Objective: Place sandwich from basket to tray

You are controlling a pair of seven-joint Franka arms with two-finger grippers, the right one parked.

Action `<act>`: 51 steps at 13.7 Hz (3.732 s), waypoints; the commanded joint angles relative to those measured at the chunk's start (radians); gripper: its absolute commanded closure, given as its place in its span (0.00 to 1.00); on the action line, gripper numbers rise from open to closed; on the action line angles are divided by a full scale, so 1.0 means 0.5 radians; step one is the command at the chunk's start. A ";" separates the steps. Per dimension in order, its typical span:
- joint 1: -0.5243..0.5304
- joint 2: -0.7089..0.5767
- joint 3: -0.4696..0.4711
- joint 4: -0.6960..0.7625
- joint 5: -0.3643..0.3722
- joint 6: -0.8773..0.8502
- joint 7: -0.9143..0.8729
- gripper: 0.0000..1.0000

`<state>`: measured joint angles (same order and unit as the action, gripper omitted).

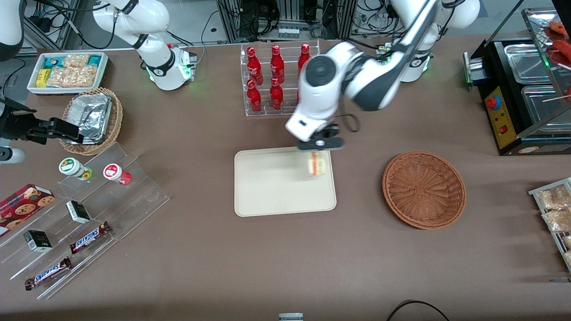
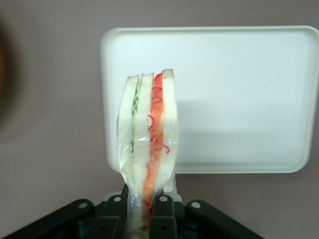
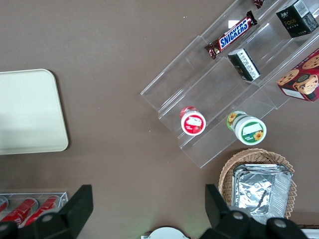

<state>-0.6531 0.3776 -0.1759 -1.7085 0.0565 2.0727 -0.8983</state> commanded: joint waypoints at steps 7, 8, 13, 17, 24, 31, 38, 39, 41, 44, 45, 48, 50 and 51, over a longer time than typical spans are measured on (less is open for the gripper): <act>-0.246 0.570 0.051 0.208 0.184 0.426 -0.222 1.00; -0.246 0.582 0.051 0.199 0.197 0.426 -0.246 1.00; -0.228 0.607 0.051 0.211 0.200 0.426 -0.222 0.97; -0.225 0.610 0.051 0.214 0.197 0.426 -0.216 0.76; -0.185 0.445 0.054 0.269 0.191 0.227 -0.250 0.00; 0.078 -0.141 0.091 0.245 0.154 -0.380 -0.128 0.00; 0.529 -0.540 0.094 0.229 -0.039 -0.878 0.571 0.00; 0.615 -0.589 0.094 0.229 -0.051 -0.939 0.703 0.00; 0.765 -0.663 0.097 0.223 -0.052 -1.028 0.927 0.00; 1.020 -0.795 0.097 0.144 -0.052 -1.087 1.305 0.00; 1.085 -0.816 0.097 0.128 -0.052 -1.099 1.409 0.00; 1.223 -0.887 0.134 0.076 -0.058 -1.136 1.741 0.00; 1.144 -0.927 0.293 0.073 -0.100 -1.145 1.766 0.00; 1.128 -0.930 0.357 0.082 -0.104 -1.148 1.787 0.00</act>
<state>-0.0618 -0.0453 -0.0465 -1.6450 0.0217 1.5105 -0.0321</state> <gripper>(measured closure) 0.000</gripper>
